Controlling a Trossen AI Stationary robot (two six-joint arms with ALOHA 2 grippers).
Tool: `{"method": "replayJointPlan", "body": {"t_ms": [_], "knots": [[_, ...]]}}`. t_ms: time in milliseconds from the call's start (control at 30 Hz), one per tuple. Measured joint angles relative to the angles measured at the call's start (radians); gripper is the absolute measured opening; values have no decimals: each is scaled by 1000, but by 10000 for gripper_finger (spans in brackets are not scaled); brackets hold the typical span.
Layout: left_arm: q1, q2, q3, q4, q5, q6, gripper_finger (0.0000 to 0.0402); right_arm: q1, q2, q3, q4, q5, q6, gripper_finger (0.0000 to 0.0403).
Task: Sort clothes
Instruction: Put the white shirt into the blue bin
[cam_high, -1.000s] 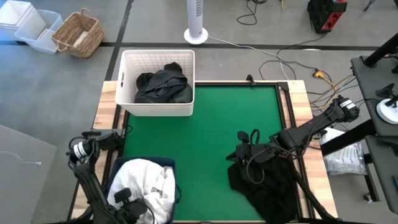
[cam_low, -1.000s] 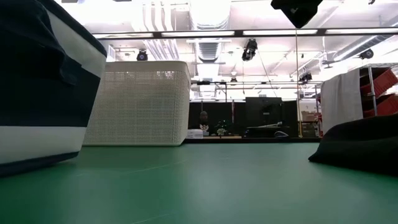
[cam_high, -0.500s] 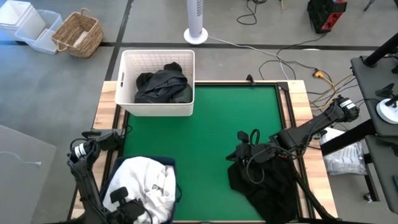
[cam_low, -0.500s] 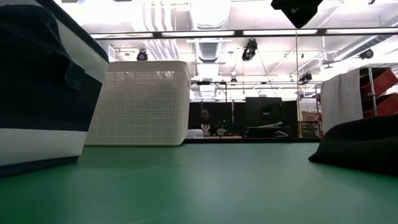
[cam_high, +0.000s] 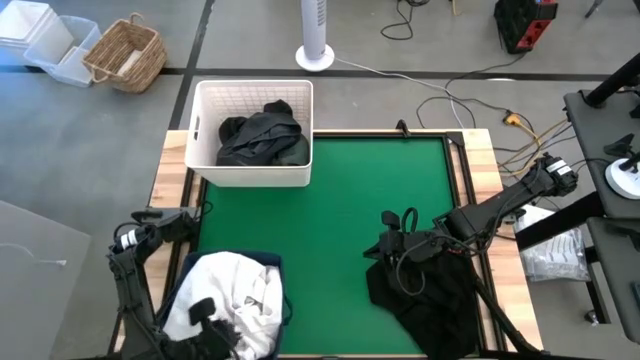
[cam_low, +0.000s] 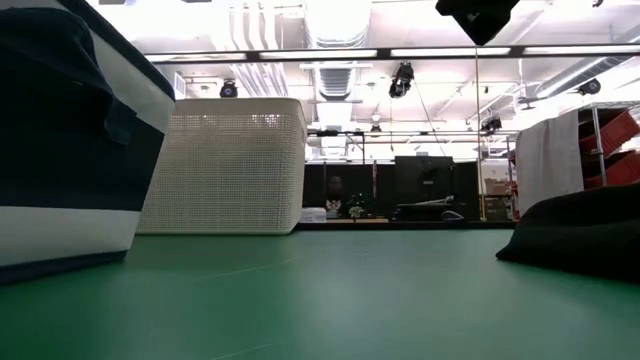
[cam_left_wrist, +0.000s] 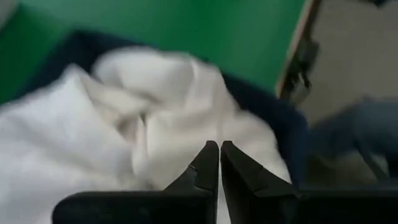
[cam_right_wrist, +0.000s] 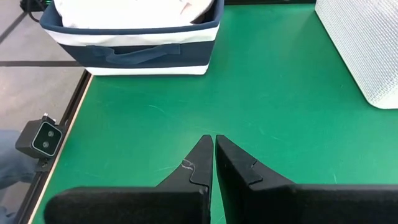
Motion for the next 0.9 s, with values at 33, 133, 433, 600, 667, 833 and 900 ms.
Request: {"method": "replayJointPlan", "body": {"t_ms": [33, 133, 433, 600, 667, 833, 900], "knots": [[13, 0, -7, -2, -23, -2, 0, 0, 0, 0, 1, 0, -1, 11], [65, 0, -36, -2, -29, -3, 0, 0, 0, 0, 6, 0, -1, 11], [265, -23, -156, -2, 134, 100, 0, 0, 0, 0, 6, 0, 10, 11], [329, -65, -249, -1, 349, 136, 0, 0, 0, 0, 6, 0, 10, 11], [333, -87, -278, 0, 425, 143, 0, 0, 0, 0, 6, 0, 10, 11], [316, -153, -322, -2, 569, 126, 0, 0, 0, -1, 6, 0, 10, 11], [296, -178, -325, 0, 576, 121, 0, 0, 0, -2, 7, 0, 10, 11]]}}
